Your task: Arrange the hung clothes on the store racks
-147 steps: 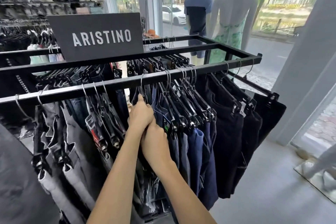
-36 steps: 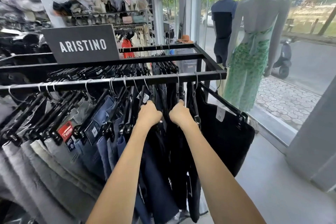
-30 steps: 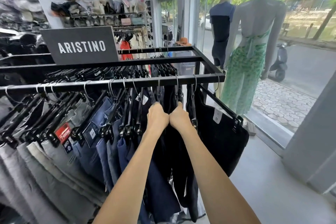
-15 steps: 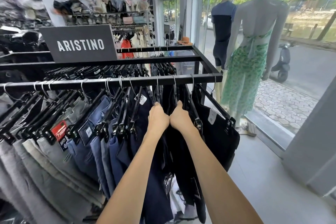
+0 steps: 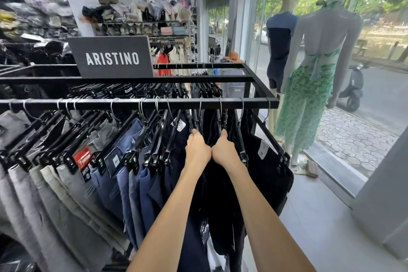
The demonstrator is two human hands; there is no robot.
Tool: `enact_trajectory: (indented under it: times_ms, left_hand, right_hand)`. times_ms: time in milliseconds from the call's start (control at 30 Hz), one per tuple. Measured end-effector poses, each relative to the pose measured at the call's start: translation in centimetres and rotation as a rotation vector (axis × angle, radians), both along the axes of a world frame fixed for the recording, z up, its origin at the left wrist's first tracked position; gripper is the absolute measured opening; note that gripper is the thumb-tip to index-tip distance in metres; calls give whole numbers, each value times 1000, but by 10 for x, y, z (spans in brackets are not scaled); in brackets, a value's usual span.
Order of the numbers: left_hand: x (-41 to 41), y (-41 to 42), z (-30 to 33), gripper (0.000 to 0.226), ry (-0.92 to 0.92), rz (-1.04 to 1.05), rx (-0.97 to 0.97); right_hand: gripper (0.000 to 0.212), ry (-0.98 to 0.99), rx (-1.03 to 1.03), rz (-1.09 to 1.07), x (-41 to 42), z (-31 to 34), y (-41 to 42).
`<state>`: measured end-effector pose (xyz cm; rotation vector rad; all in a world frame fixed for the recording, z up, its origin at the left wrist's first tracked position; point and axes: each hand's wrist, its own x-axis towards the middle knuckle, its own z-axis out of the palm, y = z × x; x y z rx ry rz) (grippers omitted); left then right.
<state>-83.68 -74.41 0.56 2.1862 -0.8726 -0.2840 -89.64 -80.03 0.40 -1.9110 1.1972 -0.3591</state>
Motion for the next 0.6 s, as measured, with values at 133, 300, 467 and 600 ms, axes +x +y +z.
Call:
enact_trajectory:
  times_ms: [133, 300, 467, 600]
  left_hand:
    - [4, 1, 1, 69, -15, -12, 10]
    - [7, -1, 3, 60, -16, -36, 8]
    - [11, 4, 6, 55, -51, -66, 11]
    - [17, 7, 3, 63, -60, -98, 36]
  right_hand:
    - [78, -5, -1, -8, 5, -1, 1]
    - [74, -4, -10, -27, 7, -4, 0]
    - [71, -12, -12, -38, 12, -2, 5]
    - [77, -1, -30, -41, 16, -3, 9]
